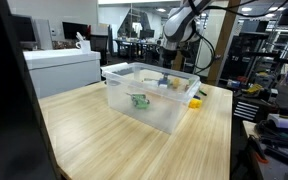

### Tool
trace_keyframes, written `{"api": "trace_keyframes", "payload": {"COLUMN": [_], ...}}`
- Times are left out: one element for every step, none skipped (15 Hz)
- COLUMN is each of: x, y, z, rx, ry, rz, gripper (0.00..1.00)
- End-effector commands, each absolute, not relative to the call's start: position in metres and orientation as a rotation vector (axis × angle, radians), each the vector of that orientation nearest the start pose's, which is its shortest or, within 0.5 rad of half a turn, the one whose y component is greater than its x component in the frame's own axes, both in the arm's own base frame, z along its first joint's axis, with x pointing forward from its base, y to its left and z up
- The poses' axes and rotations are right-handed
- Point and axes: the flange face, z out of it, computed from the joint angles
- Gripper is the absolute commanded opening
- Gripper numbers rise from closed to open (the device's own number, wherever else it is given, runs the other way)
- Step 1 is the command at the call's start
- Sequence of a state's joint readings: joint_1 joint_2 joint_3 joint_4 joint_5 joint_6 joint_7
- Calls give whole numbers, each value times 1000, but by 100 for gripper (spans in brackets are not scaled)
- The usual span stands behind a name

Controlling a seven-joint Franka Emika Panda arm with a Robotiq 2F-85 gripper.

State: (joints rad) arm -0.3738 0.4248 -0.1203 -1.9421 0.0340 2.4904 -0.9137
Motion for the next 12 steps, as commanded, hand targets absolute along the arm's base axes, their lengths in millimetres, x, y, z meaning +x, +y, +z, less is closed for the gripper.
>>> {"api": "trace_keyframes", "payload": {"x": [575,578,581,584,585,586,586,585,584,581,579,577], "y": [-300,-298,-297,-295,-292,-289,-286,-283,-280,-279,-280,-282], "z": [267,263,260,258,256,255,254,254,254,255,257,259], "rx": [-3106,-3095,-3081,-3073,-3060,-3046,-3030,-3019,-3014,-3015,-3027,-3036], "ry": [-703,-703,-705,-702,-699,-692,-688,-677,-666,-655,-651,-653], "rz": [-193,-198,-201,-201,-194,-183,-167,-142,-117,-90,-82,-89], "gripper": [100,100,100,100,100,100,100,100,100,100,100,100]}}
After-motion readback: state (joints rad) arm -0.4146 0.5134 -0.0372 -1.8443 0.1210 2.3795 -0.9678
